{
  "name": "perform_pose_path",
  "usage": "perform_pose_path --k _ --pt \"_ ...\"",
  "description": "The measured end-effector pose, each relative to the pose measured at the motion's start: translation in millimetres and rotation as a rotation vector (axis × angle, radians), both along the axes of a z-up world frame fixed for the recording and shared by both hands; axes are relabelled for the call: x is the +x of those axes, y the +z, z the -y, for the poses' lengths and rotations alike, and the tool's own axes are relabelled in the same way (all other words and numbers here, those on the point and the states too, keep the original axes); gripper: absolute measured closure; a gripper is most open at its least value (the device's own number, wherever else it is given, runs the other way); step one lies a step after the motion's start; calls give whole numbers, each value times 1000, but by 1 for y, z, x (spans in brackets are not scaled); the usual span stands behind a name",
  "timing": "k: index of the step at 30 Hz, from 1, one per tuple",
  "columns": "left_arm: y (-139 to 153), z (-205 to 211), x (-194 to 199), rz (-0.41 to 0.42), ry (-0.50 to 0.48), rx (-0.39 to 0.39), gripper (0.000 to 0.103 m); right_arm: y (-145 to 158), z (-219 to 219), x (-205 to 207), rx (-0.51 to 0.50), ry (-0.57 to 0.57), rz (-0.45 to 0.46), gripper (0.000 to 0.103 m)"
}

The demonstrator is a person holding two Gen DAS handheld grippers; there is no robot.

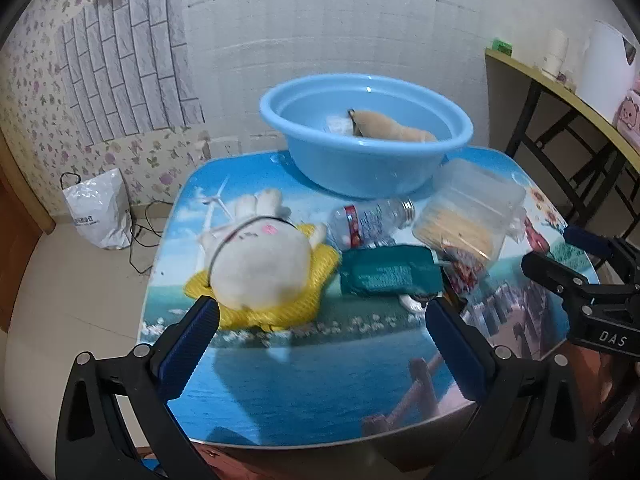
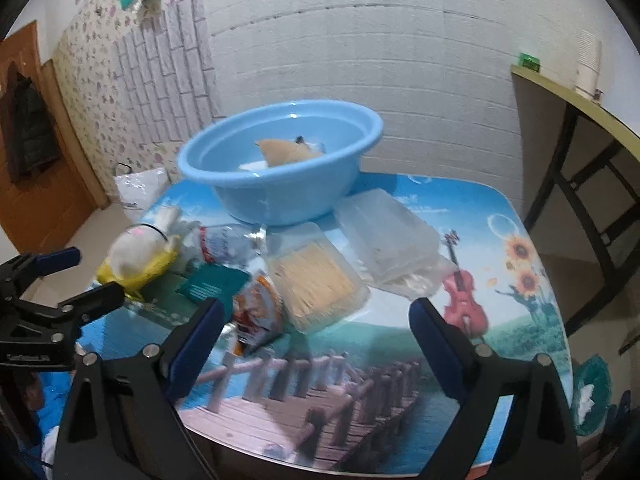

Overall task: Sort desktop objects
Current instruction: 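Move the left gripper to the white bunny plush while the right gripper approaches the clear plastic box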

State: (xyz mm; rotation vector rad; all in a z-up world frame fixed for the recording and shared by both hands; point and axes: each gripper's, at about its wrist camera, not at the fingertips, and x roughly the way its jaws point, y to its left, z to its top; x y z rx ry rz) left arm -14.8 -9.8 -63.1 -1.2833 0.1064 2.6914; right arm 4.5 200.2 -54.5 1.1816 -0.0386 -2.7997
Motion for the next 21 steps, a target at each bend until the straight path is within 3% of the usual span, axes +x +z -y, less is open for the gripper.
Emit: perform_pose_path --k 8,11,21 --pt "15 -6 10 -51 -9 16 0 6 -7 7 -38 11 -37 5" --pt "8 -4 16 -37 2 20 0 3 -10 10 -49 15 -38 0" --pt "-13 19 23 7 60 34 0 -22 -26 15 -55 -19 4 0"
